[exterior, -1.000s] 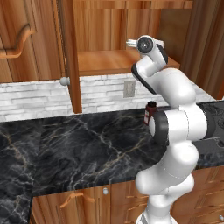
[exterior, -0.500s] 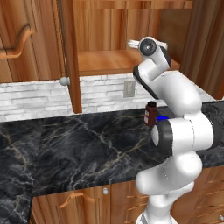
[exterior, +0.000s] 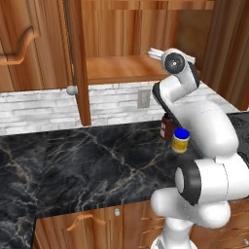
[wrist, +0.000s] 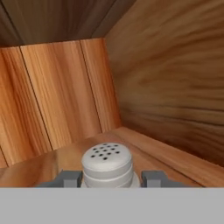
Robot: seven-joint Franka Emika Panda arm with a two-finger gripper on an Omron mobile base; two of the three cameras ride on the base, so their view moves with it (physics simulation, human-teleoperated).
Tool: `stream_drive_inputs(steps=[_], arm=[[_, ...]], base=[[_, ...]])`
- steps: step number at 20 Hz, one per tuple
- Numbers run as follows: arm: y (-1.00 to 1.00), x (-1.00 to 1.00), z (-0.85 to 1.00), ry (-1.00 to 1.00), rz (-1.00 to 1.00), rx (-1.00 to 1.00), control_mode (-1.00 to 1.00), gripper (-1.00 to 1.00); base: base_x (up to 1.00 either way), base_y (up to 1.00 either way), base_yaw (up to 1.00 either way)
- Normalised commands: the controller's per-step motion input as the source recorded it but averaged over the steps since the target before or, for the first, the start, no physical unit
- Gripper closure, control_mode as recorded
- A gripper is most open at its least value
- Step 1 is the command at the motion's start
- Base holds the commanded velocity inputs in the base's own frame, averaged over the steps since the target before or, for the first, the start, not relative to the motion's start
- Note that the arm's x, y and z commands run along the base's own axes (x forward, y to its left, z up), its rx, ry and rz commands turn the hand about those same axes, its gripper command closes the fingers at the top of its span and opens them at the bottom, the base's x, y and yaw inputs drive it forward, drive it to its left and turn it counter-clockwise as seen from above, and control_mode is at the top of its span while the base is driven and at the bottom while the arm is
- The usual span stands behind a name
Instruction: Collect the paprika, mayonnaise, and shaker from the cabinet and place them next to the stove.
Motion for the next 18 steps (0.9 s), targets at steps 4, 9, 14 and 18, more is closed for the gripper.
stream_drive_inputs(steps=[4, 9, 14, 18], arm=[[0.04, -0.78, -0.18, -0.01, 0.00, 0.01, -1.00, 1.00], [0.05, -0.71, -0.04, 0.00, 0.00, 0.00, -1.00, 1.00], [0.02, -0.85, -0.04, 0.03, 0.02, -0.01, -1.00, 1.00], [0.00, -1.00, -0.29, 0.06, 0.00, -0.02, -1.00, 1.00]], base=[[0.00, 0.00, 0.00], [0.00, 0.00, 0.00], [0.00, 0.00, 0.00], [0.00, 0.00, 0.00]])
